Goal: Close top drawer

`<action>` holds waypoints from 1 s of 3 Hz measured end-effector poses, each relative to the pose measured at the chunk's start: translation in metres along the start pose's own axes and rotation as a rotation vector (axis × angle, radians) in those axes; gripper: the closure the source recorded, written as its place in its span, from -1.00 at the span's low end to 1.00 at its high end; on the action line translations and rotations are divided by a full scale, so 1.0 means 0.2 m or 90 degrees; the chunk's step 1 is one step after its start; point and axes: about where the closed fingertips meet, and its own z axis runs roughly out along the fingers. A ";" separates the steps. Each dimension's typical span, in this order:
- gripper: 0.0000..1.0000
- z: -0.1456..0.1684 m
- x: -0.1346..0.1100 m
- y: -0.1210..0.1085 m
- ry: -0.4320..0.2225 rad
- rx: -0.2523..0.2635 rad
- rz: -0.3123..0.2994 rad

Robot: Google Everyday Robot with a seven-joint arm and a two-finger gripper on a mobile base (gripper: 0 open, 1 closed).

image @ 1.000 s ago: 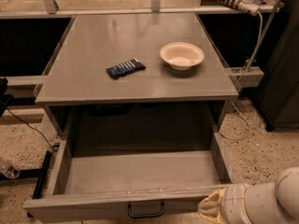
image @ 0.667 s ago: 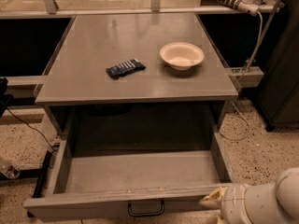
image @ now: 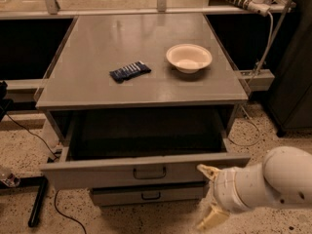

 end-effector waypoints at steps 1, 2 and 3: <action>-0.16 0.10 -0.10 -0.17 -0.014 -0.007 -0.032; 0.30 0.16 -0.17 -0.35 -0.014 0.002 -0.058; 0.77 0.16 -0.17 -0.65 0.013 0.047 -0.075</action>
Offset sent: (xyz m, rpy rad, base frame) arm 0.1260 0.0383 0.0035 -0.0129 -0.0918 0.1049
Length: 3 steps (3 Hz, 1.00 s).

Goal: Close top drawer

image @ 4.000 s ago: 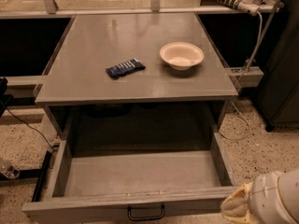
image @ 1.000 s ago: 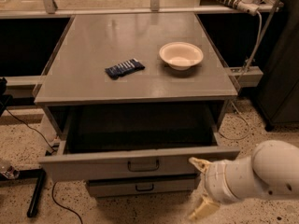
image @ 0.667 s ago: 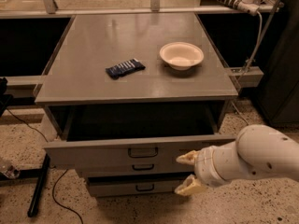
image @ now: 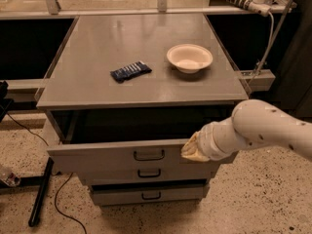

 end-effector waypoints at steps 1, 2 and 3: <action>1.00 0.00 0.03 -0.11 0.014 0.018 -0.001; 0.63 0.00 0.03 -0.11 0.014 0.018 -0.001; 0.18 0.00 0.03 -0.11 0.014 0.018 -0.001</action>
Offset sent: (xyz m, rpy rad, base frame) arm 0.0199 -0.0083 0.0035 -0.0218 -0.0216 -0.0182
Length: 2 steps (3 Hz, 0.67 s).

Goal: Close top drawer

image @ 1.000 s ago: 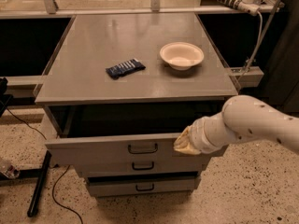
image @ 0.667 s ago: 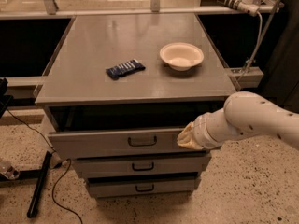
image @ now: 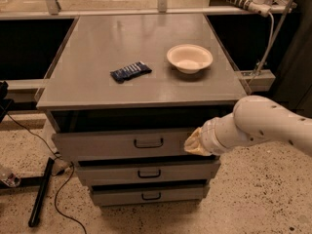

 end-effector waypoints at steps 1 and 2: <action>-0.30 -0.06 0.00 0.10 -0.015 -0.006 0.011; -0.77 -0.06 0.00 0.11 -0.017 -0.005 0.016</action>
Offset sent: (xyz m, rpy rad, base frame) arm -0.0192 -0.0010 0.0031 0.0244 0.0109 -0.0026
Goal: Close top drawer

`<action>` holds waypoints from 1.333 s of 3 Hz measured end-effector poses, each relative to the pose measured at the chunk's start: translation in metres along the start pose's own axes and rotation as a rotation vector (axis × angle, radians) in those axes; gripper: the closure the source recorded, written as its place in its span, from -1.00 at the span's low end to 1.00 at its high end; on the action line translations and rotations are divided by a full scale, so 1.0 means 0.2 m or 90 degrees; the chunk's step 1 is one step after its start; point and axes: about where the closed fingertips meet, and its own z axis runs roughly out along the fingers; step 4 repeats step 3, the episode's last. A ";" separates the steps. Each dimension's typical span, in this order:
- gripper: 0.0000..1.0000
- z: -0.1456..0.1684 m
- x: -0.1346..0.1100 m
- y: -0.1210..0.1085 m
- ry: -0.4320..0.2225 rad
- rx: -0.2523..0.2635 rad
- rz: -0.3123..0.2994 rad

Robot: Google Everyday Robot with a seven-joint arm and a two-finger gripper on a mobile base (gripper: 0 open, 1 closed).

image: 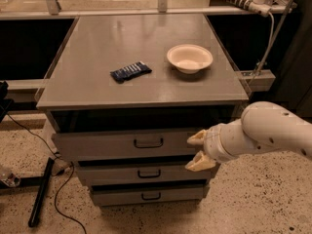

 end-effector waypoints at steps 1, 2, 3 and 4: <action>-1.00 0.00 0.00 0.00 0.000 0.000 0.000; -1.00 0.12 -0.09 -0.10 -0.003 -0.007 -0.015; -1.00 0.13 -0.11 -0.10 -0.005 -0.010 -0.020; -1.00 0.13 -0.11 -0.10 -0.005 -0.010 -0.020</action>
Offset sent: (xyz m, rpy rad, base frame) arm 0.0419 0.0301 -0.0039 -0.0039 -0.0071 0.0440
